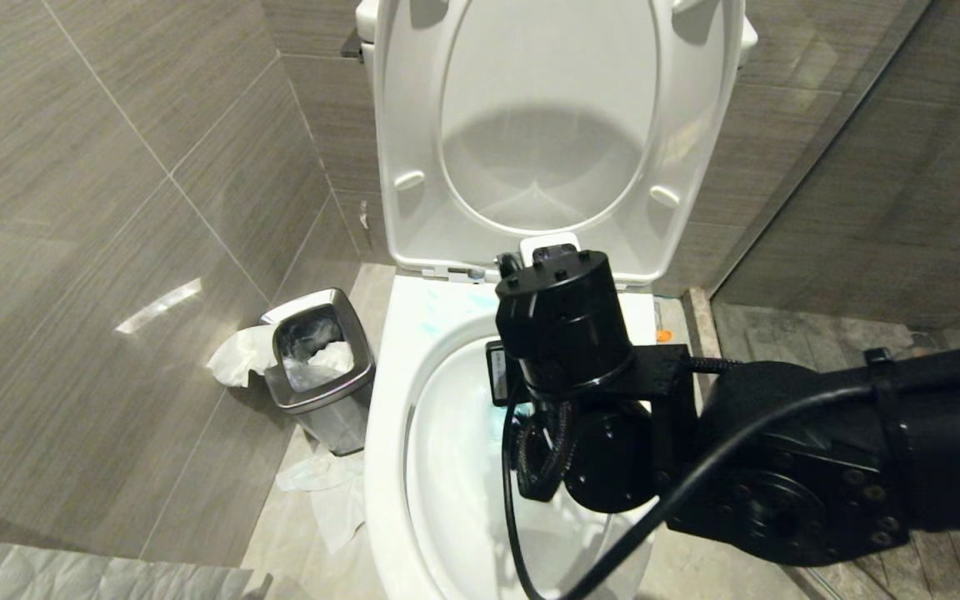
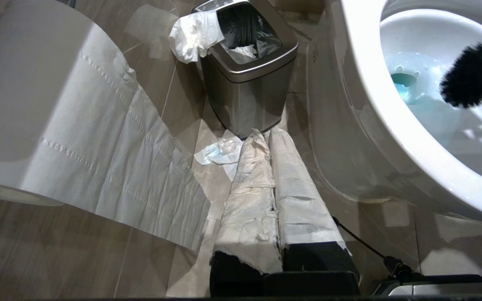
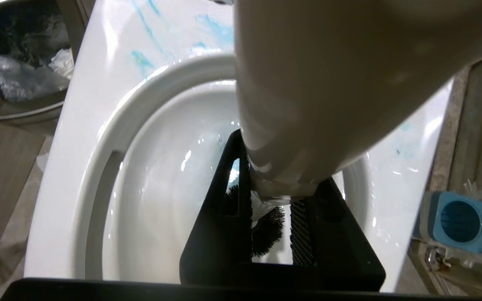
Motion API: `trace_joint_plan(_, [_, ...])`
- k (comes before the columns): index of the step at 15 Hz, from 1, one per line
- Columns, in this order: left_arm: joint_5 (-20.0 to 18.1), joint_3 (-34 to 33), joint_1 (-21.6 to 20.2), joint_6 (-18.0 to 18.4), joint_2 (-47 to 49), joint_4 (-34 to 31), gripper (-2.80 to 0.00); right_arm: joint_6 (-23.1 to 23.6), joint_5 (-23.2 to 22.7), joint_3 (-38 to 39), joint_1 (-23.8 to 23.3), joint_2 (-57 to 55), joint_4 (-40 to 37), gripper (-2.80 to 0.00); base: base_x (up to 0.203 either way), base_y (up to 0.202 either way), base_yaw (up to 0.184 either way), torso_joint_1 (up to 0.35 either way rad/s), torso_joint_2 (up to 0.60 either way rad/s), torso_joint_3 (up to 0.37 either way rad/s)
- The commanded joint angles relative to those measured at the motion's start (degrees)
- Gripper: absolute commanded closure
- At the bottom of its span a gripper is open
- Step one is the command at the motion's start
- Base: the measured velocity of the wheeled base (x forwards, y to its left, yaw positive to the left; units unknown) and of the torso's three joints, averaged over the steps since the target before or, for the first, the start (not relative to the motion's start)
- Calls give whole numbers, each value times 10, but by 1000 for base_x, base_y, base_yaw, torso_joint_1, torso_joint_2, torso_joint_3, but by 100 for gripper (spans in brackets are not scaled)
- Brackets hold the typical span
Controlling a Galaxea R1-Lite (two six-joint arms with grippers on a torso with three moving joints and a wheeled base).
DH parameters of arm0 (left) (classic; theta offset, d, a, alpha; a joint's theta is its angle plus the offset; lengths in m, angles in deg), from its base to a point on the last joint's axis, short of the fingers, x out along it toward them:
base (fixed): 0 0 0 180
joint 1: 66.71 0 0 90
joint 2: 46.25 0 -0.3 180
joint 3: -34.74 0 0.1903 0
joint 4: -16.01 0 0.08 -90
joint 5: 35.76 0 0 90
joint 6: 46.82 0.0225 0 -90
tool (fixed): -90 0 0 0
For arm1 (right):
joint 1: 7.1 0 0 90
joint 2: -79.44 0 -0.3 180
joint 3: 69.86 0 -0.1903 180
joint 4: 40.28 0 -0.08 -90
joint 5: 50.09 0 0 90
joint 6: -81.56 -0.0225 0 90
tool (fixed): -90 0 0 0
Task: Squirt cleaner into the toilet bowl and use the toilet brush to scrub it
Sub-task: Scrub the toilet bowl
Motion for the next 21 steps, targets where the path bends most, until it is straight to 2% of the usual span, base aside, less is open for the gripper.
trace_joint_plan(1, [0, 0, 0, 0, 1, 0, 0, 9, 6, -79, -5, -76, 0, 0, 0, 0, 0, 0, 0, 0])
trace_joint_plan(5, [0, 0, 0, 0, 1, 0, 0, 46, 13, -229, -4, -159, -5, 0, 0, 0, 0, 0, 0, 0])
trace_joint_plan(7, [0, 0, 0, 0, 1, 0, 0, 63, 15, -259, 16, -183, -12, 0, 0, 0, 0, 0, 0, 0])
trace_joint_plan(12, [0, 0, 0, 0, 1, 0, 0, 43, 12, -132, 48, -122, -13, 0, 0, 0, 0, 0, 0, 0])
trace_joint_plan(17, [0, 0, 0, 0, 1, 0, 0, 14, 15, 76, 47, 15, -10, 0, 0, 0, 0, 0, 0, 0])
trace_joint_plan(19, [0, 0, 0, 0, 1, 0, 0, 8, 17, 127, 16, 55, -10, 0, 0, 0, 0, 0, 0, 0])
trace_joint_plan(21, [0, 0, 0, 0, 1, 0, 0, 7, 16, 133, -27, 61, -9, 0, 0, 0, 0, 0, 0, 0])
